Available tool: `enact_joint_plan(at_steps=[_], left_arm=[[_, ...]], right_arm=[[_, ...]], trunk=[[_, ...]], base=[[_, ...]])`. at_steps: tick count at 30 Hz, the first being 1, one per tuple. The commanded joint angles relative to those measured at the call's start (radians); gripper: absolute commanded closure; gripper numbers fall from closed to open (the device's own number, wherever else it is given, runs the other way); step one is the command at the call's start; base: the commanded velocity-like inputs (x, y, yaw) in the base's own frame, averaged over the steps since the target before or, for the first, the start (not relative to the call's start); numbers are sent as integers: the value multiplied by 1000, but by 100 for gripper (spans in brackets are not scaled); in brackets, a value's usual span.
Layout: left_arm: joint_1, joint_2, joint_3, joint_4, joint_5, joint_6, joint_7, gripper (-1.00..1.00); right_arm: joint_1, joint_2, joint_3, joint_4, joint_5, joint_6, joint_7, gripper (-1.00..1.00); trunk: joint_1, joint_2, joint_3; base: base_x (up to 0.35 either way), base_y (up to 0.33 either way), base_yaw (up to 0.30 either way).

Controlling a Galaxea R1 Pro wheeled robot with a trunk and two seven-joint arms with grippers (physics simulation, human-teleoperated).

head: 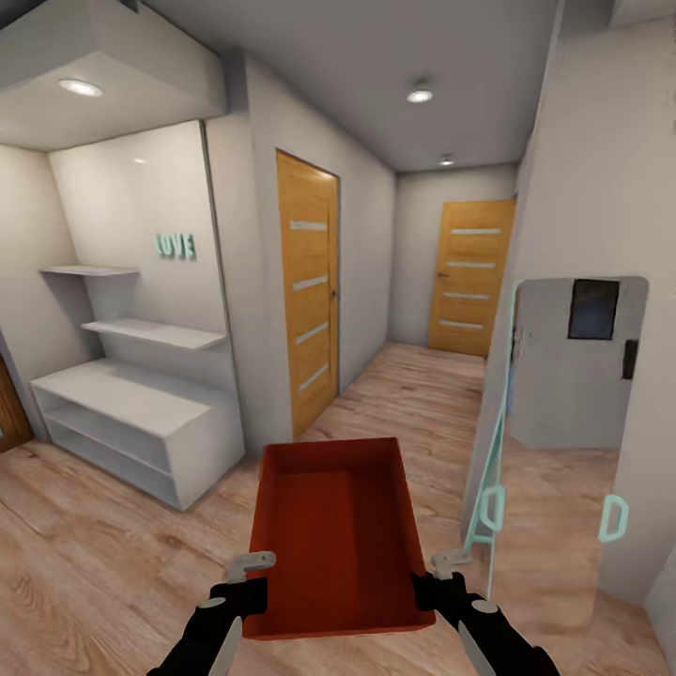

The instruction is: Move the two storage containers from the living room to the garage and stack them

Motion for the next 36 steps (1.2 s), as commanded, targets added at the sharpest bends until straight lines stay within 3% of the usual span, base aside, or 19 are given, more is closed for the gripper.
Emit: enact_joint_plan(at_steps=[1,22,36], left_arm=[[0,0,4,-4,-29,0,15,100],[0,0,4,-4,-29,0,15,100],[0,0,4,-4,-29,0,15,100]], right_arm=[[0,4,-8,0,-9,4,48,100],[0,4,-8,0,-9,4,48,100],[0,4,-8,0,-9,4,48,100]], trunk=[[1,-1,0],[1,-1,0],[1,-1,0]], base=[[315,178,-253],[311,185,-264],[310,186,-25]])
